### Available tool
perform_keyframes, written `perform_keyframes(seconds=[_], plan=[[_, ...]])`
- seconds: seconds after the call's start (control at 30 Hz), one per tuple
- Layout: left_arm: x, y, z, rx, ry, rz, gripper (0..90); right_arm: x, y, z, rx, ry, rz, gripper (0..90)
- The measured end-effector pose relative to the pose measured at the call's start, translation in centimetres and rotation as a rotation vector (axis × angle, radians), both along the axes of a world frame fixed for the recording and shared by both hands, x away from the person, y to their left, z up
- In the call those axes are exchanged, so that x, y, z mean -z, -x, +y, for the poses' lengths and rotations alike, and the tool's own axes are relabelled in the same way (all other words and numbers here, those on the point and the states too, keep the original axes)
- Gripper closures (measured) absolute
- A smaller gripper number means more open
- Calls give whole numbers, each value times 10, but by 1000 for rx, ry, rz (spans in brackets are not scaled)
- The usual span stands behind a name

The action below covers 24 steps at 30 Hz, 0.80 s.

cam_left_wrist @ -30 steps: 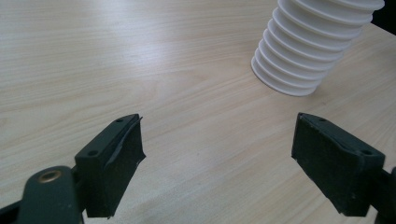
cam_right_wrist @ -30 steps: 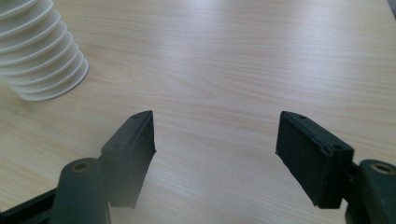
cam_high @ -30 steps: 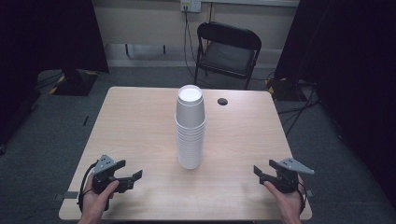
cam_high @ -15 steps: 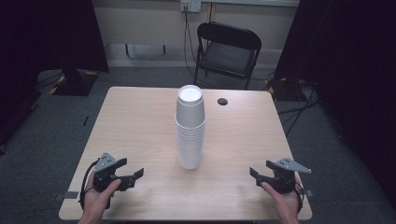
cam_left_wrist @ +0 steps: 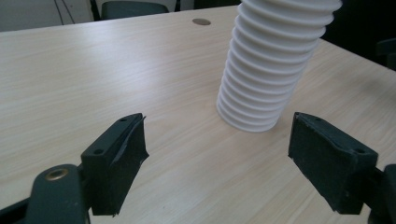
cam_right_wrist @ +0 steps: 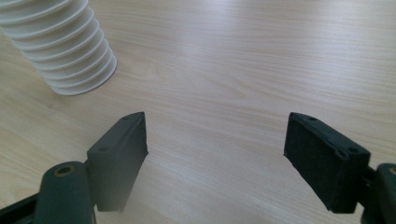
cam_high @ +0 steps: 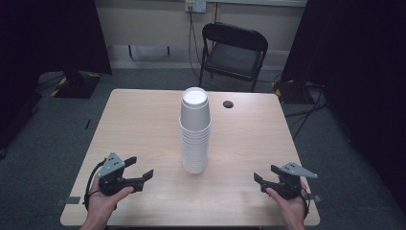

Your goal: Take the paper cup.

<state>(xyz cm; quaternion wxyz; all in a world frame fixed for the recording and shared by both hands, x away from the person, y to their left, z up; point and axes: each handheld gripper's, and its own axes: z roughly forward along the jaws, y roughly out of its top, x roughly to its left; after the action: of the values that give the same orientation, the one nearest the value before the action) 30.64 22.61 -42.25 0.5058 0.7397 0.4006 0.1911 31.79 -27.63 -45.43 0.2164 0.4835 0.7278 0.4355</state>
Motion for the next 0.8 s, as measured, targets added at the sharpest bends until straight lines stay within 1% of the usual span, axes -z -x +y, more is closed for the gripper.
perform_keyframes(seconds=[0.07,0.13,0.2,0.3,0.37,0.4,0.57,0.67,0.73,0.8], plan=[[-4,0,-4,12,5,-7,185,2,-1,0,-5,-1,14,210],[-7,0,-7,30,8,-16,170,2,-2,0,-5,-2,17,210],[-11,0,-8,36,9,-23,162,2,-2,1,-5,-1,18,211],[-16,-1,-8,64,33,-2,156,1,-1,1,-6,-1,9,215],[-20,-3,-9,86,46,8,155,2,-1,1,-10,-6,13,221],[-21,-4,-10,87,54,8,156,2,-2,1,-7,-7,17,220],[-34,-9,-16,102,57,-19,160,3,-3,2,-10,-7,22,220],[-41,-13,-20,116,68,-25,160,3,-3,2,-13,-6,21,219],[-47,-16,-22,137,74,-23,161,3,-3,2,-11,-5,21,219],[-53,-18,-26,143,76,-35,165,3,-4,2,-10,-2,22,219]])
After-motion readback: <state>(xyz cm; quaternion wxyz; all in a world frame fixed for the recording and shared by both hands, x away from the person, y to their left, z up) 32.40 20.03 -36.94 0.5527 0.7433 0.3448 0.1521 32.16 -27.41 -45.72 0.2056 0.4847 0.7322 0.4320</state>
